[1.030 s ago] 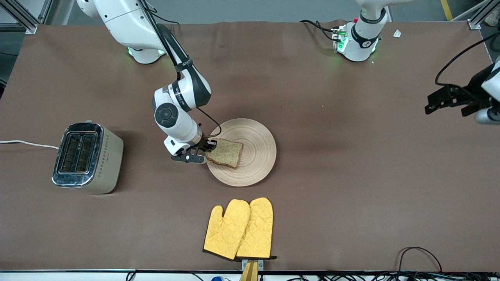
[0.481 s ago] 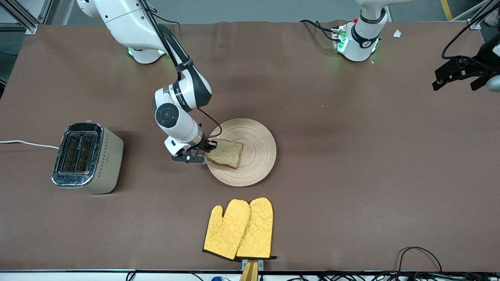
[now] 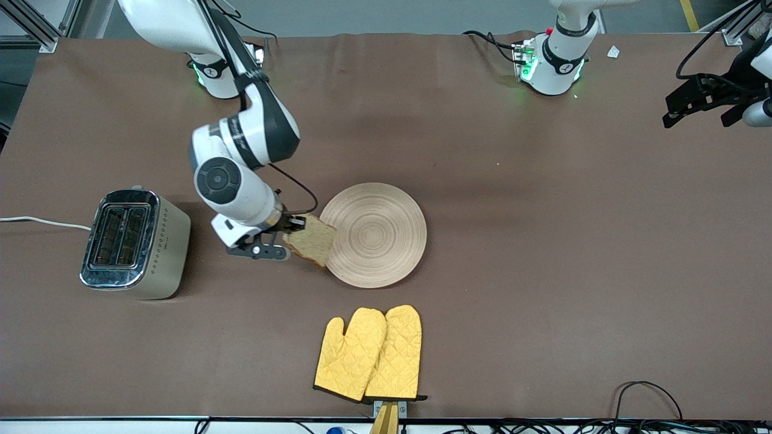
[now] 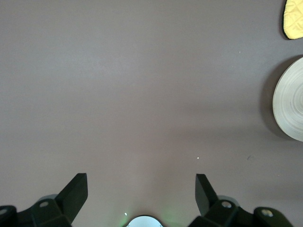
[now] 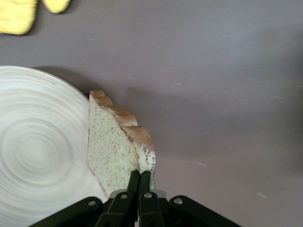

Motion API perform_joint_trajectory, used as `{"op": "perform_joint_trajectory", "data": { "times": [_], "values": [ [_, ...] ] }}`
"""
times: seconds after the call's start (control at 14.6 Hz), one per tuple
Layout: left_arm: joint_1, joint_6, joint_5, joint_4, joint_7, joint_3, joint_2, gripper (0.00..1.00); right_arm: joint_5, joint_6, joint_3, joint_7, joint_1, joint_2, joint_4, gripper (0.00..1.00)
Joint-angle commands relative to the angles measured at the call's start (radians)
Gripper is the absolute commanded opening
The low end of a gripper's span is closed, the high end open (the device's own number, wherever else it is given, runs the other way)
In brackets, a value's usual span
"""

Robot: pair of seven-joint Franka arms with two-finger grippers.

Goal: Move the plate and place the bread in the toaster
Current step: 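Lift the bread with the right gripper and carry it above the toaster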

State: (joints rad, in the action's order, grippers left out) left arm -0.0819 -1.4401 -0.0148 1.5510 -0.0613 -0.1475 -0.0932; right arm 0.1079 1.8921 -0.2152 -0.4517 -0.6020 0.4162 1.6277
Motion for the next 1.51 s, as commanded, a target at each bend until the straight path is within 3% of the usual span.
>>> {"op": "perform_joint_trajectory", "data": {
  "times": [0.0, 0.14, 0.55, 0.82, 1.03, 1.44],
  "values": [
    [-0.001, -0.003, 0.024, 0.008, -0.003, -0.006, -0.007, 1.0, -0.147, -0.227, -0.026, 0.019, 0.007, -0.004, -0.142, 0.0],
    [-0.002, -0.005, 0.024, 0.004, 0.0, -0.006, -0.008, 1.0, -0.243, -0.33, -0.032, 0.048, 0.013, -0.007, -0.175, 0.0],
    [-0.006, -0.005, 0.024, -0.003, 0.0, -0.003, 0.001, 1.0, -0.643, -0.525, -0.029, 0.038, 0.014, -0.03, -0.17, 0.0],
    [-0.004, -0.006, 0.024, -0.005, 0.0, -0.004, 0.006, 1.0, -0.74, -0.539, -0.03, 0.051, 0.066, -0.024, -0.166, 0.0],
    [-0.001, -0.006, 0.024, -0.005, 0.0, -0.007, 0.006, 1.0, -0.752, -0.547, -0.03, 0.051, 0.123, -0.017, -0.161, 0.0],
    [-0.001, -0.006, 0.024, -0.006, -0.002, -0.007, 0.006, 1.0, -0.898, -0.539, -0.029, 0.111, 0.13, -0.005, -0.098, 0.0]
  ]
}}
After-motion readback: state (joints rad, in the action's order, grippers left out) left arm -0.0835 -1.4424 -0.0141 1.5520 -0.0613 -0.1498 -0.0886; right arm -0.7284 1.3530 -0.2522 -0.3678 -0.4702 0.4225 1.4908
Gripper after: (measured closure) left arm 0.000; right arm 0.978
